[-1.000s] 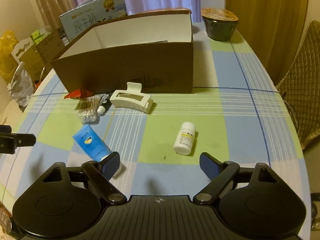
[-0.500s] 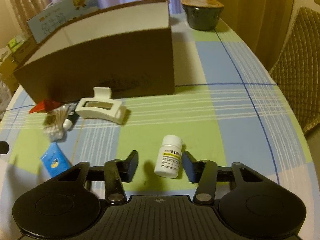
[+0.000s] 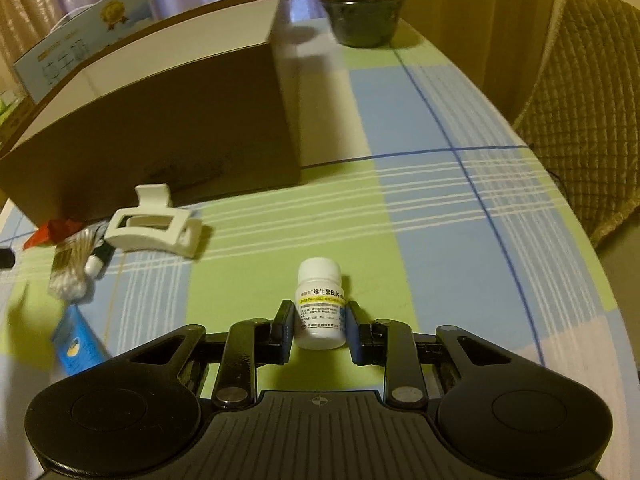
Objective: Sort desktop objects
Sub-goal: 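Grasp the red candy packet with the left tool while the right tool grasps the white pill bottle, then lift the candy packet and pill bottle and carry both into the open box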
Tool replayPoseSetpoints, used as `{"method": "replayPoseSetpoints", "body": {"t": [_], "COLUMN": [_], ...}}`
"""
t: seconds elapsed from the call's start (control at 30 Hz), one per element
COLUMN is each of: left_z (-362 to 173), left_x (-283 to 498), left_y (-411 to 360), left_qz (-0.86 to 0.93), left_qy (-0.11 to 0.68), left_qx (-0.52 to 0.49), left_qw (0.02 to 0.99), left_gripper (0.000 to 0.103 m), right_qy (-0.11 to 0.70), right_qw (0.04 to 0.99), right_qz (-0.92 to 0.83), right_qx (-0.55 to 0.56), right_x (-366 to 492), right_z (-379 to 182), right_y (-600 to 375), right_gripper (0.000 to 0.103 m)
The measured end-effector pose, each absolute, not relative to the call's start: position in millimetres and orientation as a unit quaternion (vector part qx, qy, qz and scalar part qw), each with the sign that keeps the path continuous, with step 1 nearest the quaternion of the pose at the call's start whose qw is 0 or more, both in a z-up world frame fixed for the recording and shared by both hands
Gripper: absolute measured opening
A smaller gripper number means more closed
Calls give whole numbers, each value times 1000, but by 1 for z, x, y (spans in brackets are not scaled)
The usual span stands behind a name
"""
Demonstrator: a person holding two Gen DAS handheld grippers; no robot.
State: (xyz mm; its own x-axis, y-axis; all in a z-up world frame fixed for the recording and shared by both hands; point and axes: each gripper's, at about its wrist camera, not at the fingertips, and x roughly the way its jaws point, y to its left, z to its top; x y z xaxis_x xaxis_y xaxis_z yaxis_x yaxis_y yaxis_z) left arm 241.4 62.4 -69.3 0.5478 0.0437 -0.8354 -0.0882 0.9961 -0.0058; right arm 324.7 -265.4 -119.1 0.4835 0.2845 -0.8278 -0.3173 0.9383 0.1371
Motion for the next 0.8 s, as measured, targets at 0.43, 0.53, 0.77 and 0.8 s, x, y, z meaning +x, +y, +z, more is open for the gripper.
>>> {"method": "replayPoseSetpoints", "body": {"t": [0.43, 0.53, 0.77, 0.8], "left_z": [-107, -112, -112, -112], "left_x": [277, 263, 237, 236], "left_y": [70, 83, 91, 91], "left_qz": [23, 21, 25, 26], "left_qy": [484, 484, 486, 484], "left_qx": [-19, -28, 29, 34], "left_qw": [875, 874, 873, 874], "left_gripper": [29, 28, 39, 43], "right_qy": [478, 478, 477, 477], "right_qw": [863, 863, 863, 863], "right_qz": [163, 164, 166, 166], "right_qx": [-11, -12, -17, -14], "right_x": [328, 328, 330, 330], "right_z": [-120, -120, -120, -120], "right_y": [-267, -267, -264, -264], "right_gripper": [24, 24, 24, 24]}}
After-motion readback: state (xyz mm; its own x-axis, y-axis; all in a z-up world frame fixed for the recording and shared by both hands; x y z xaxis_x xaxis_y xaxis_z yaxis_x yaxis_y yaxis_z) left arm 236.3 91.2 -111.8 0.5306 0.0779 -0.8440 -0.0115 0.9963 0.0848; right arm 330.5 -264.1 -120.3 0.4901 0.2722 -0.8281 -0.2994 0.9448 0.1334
